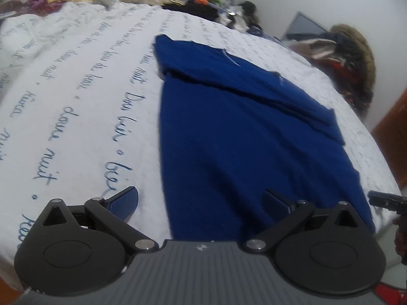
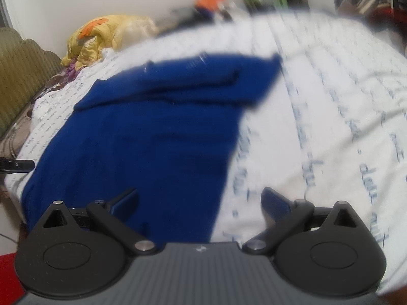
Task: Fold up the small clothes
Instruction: 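Grasp the sweater hem with the left tool while the right tool grasps beside it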
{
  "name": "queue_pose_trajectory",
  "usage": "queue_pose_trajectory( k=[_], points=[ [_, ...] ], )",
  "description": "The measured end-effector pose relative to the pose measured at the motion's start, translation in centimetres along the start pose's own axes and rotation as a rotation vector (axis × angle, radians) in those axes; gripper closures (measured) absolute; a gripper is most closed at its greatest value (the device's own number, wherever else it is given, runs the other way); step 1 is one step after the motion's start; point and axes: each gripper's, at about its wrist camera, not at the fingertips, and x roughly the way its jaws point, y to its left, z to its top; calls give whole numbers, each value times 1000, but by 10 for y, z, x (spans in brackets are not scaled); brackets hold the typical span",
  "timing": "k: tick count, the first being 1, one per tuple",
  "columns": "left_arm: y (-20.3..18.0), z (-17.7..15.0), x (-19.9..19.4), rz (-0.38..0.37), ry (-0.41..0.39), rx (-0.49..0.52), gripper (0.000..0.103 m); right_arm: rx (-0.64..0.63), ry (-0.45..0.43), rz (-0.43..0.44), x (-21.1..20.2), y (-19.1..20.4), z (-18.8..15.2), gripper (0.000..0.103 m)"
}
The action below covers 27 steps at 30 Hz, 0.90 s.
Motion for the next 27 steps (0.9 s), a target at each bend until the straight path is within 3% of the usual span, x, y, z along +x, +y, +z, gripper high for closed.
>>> queue_pose_trajectory(
  k=[5,8,10,11,13,14,15,18,23,27],
  points=[
    [-14,-1,9,-113,20,16,1,7,25,128,1,7,-11,0],
    [-27,1,19,-154,34,24,2,45,31,247,10,17,-10,0],
    [-37,3,25,-173,39,33,9,40,31,278,18,27,-8,7],
    [-42,4,28,-164,36,48,18,19,26,257,21,34,-6,15],
    [-51,5,31,-115,36,83,49,-13,20,198,25,42,-1,49],
    [-55,6,34,-79,40,100,74,-4,21,171,28,42,2,74],
    [-56,7,35,-51,43,105,91,9,24,167,30,39,3,84],
    [-57,9,35,-57,42,131,92,34,15,175,29,33,5,93],
    [-62,16,19,-97,-19,136,93,36,-51,192,13,33,11,96],
    [-72,44,16,-111,-88,156,93,3,-125,184,9,39,39,96]
  ],
)
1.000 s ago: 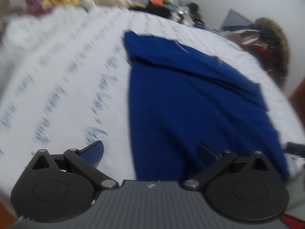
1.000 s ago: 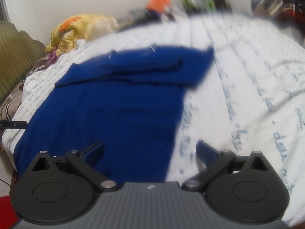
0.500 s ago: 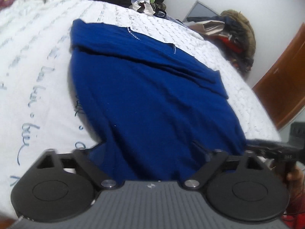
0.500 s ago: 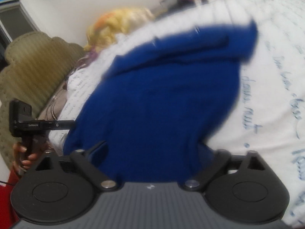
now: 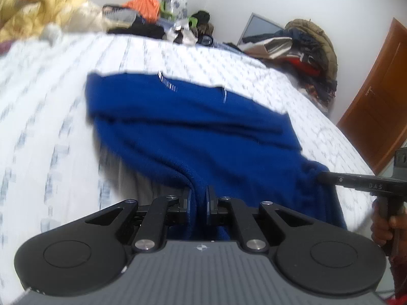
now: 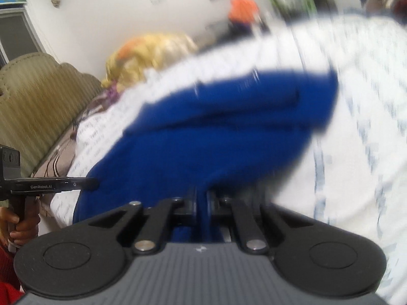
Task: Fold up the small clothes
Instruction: 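Grasp the sweater hem with the left tool while the right tool grasps beside it, then lift the held hem with both tools and fold it over toward the collar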
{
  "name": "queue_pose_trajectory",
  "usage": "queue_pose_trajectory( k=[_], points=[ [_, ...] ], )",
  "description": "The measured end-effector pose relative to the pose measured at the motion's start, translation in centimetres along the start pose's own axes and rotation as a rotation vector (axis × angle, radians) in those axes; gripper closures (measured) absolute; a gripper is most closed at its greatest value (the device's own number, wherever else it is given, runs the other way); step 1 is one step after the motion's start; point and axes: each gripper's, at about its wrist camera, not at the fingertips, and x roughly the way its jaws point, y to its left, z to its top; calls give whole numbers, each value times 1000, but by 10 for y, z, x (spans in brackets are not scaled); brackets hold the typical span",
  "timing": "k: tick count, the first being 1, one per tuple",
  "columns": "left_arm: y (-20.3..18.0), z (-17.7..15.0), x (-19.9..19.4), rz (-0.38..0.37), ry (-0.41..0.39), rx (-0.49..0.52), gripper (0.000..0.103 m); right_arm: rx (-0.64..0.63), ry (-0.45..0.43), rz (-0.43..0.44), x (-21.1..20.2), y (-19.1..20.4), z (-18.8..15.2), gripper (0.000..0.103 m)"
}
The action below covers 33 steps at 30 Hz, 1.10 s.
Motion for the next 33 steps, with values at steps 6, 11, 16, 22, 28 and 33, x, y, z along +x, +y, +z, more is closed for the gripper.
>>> queue_pose_trajectory(
  k=[6,11,16,22,28,33],
  points=[
    [-4,38,40,133,-46,-4,93,-77,-83,-124,30,-6,44,97],
    [4,52,64,228,-44,-10,70,-105,-100,-310,65,-28,64,97],
    [15,42,43,281,-118,-8,6,-27,-9,-381,68,-45,54,62],
    [46,11,13,167,-21,-84,12,52,-22,-242,20,-58,22,17],
    [73,-19,0,29,64,-194,35,91,51,-152,-9,-50,-14,17],
    [56,-25,8,-53,94,-121,48,129,73,-65,-10,-39,-32,34]
  ],
)
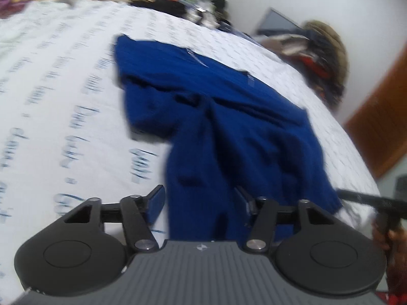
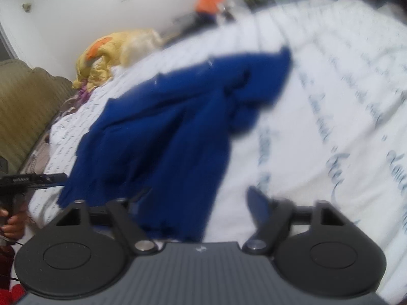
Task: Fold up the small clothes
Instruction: 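Lift the held hem with both tools and fold it over toward the collar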
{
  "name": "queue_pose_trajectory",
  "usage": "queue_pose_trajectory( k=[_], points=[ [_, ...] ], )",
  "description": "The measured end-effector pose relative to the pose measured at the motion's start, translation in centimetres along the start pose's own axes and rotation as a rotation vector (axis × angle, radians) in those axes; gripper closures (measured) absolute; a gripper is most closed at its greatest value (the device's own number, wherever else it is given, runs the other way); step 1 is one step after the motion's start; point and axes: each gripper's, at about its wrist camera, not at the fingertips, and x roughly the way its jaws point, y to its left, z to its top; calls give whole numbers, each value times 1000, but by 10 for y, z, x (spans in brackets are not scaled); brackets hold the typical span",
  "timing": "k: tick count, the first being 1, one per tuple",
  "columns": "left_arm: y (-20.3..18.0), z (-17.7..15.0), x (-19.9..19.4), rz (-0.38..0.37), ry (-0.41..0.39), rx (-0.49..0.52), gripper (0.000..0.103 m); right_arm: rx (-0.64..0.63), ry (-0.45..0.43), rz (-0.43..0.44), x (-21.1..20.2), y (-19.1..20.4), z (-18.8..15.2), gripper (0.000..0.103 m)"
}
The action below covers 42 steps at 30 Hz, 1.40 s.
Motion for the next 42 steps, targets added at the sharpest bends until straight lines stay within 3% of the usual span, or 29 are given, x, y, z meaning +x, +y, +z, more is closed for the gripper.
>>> queue_pose_trajectory(
  k=[3,7,9,10,11,15,18,27,32,36,42],
  points=[
    [-11,-4,7,5,-18,55,51,72,10,113,8,-2,-4,38],
    [-11,-8,15,-75,-14,15,61,106,22,191,20,4,-6,43],
    [-12,-10,17,-78,-23,12,68,122,34,192,29,6,-6,72],
    [-10,-12,16,-68,-32,4,73,131,34,186,32,5,-6,77],
    [-8,-14,15,-54,-36,-12,89,144,33,183,34,3,-5,85],
    [2,-20,6,-55,-73,-73,92,158,16,169,29,0,-5,95],
    [-12,-22,-14,-33,-131,-25,92,158,-17,191,15,1,-2,96],
    [-50,-14,-105,-137,-340,17,92,55,-187,312,-67,30,17,96],
    [-67,-13,-139,-138,-423,41,92,46,-270,375,-101,40,20,96],
    [-69,-3,-145,-126,-467,26,92,53,-304,395,-107,41,24,96],
    [-65,39,-113,-98,-460,-27,92,92,-336,362,-84,28,52,96]
  ],
)
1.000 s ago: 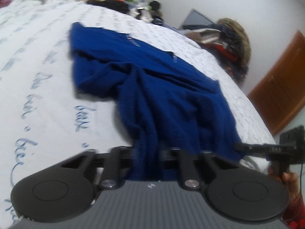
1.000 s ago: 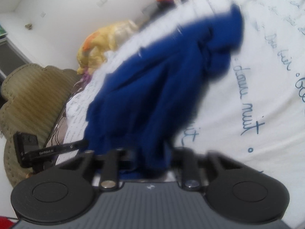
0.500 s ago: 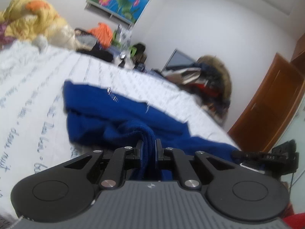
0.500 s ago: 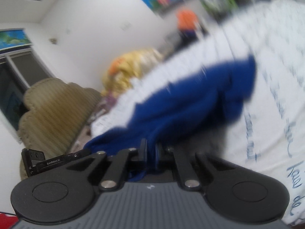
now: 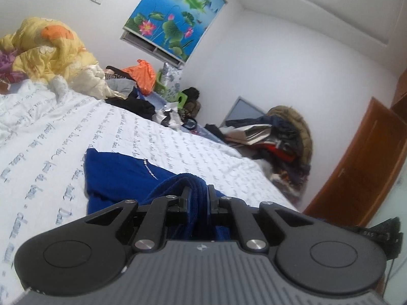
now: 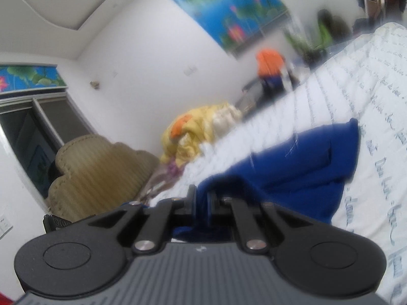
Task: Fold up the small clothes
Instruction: 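Lift the held hem with both tools and fold it over toward the collar, then open both tools and release the folded sweater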
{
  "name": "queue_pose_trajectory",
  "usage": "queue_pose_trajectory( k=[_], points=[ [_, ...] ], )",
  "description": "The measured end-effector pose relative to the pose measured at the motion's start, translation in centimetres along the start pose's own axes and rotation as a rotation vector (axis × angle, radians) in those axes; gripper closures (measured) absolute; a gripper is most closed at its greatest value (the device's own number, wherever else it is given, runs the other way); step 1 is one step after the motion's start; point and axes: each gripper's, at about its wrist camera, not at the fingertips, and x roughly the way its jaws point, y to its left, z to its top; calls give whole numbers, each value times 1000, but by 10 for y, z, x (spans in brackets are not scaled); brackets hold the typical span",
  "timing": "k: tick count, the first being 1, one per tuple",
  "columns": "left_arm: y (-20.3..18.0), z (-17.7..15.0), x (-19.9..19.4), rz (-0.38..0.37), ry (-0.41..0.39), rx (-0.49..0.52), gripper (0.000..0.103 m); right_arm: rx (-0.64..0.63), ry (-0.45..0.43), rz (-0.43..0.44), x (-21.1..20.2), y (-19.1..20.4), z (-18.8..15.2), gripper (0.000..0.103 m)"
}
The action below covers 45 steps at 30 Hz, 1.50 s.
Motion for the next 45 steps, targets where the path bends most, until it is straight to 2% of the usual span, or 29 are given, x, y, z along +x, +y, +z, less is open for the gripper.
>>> queue_pose_trajectory(
  k=[8,14,18,23,29,32,34,35,36,37,40,41,42,43,45],
  points=[
    [19,29,85,92,88,-12,92,52,-33,-116,59,-45,33,96],
    [35,40,152,185,161,7,92,77,-17,-203,109,-76,52,95],
    [43,42,190,272,178,37,92,123,5,-253,143,-101,58,95],
    [59,38,239,375,242,70,92,168,44,-326,183,-130,61,95],
    [76,36,275,428,300,43,91,217,88,-395,217,-157,62,95],
    [80,38,282,452,307,20,83,230,105,-427,226,-164,63,93],
    [85,40,283,475,298,-15,58,259,112,-438,231,-171,64,93],
    [87,42,281,495,282,-31,37,273,117,-442,233,-174,64,92],
    [89,43,277,507,260,-37,26,285,117,-445,234,-177,64,92],
    [90,44,274,516,242,-36,25,296,115,-445,235,-180,64,91],
    [93,45,266,546,237,-13,23,318,94,-425,233,-184,68,77],
    [92,45,264,562,234,-1,21,315,76,-428,231,-183,69,59],
    [93,46,261,580,227,13,19,303,52,-443,227,-181,71,30],
    [93,45,258,596,224,30,18,286,19,-461,222,-179,73,19],
    [91,44,251,615,220,77,17,252,-35,-466,211,-174,77,17]
  ],
)
